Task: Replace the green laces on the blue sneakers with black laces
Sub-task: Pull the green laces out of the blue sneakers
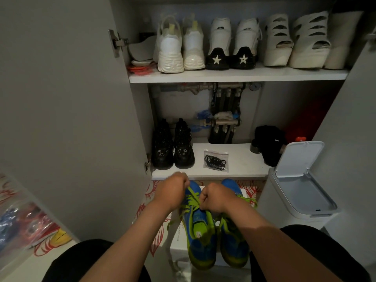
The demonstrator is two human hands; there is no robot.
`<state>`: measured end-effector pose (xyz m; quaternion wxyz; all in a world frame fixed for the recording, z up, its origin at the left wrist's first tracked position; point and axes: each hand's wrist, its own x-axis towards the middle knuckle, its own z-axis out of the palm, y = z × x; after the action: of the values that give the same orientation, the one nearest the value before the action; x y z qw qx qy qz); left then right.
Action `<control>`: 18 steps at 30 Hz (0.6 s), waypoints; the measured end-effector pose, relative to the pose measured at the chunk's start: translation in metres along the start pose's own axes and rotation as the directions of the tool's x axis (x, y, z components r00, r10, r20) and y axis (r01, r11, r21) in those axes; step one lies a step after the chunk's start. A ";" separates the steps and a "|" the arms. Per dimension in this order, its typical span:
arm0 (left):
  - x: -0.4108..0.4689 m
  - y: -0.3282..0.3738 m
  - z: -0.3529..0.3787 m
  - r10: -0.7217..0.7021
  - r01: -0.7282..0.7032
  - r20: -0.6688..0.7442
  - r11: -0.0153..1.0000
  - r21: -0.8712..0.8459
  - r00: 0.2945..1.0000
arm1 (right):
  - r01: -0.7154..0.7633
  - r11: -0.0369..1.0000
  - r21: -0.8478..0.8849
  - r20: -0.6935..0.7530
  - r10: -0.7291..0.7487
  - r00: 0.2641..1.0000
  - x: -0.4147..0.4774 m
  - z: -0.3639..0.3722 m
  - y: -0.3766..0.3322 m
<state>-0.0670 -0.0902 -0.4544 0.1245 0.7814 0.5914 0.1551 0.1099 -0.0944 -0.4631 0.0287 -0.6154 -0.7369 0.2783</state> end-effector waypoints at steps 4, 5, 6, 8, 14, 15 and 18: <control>0.005 -0.010 -0.014 -0.205 0.148 -0.306 0.969 -0.200 0.930 | -0.008 1.000 0.000 0.006 0.008 1.000 0.000 0.000 -0.002; 0.007 -0.014 -0.016 -0.230 0.170 -0.301 0.962 -0.213 0.925 | -0.008 1.000 -0.001 0.004 0.008 1.000 0.000 0.001 -0.002; 0.007 -0.016 -0.016 -0.230 0.181 -0.270 0.964 -0.195 0.935 | -0.005 1.000 -0.003 0.002 0.005 1.000 0.000 0.001 -0.003; 0.005 -0.018 -0.011 -0.202 0.183 -0.212 0.977 -0.109 0.956 | 0.005 1.000 -0.011 0.002 -0.005 1.000 0.000 0.000 -0.003; -0.002 -0.022 -0.003 -0.203 0.230 -0.117 0.923 0.308 0.972 | 0.103 0.993 -0.062 0.013 -0.102 0.995 -0.003 0.004 -0.008; -0.002 -0.023 -0.002 -0.178 0.206 -0.114 0.921 0.329 0.977 | 0.120 0.988 -0.094 0.004 -0.120 0.993 -0.003 0.006 -0.008; -0.003 -0.017 0.002 -0.097 0.094 0.036 0.991 0.091 0.995 | 0.150 0.974 -0.168 -0.030 -0.157 0.987 -0.003 0.013 -0.008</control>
<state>-0.0816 -0.0890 -0.4632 0.1087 0.7600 0.6318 0.1063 0.0985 -0.1028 -0.4693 0.0150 -0.5628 -0.8019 0.1999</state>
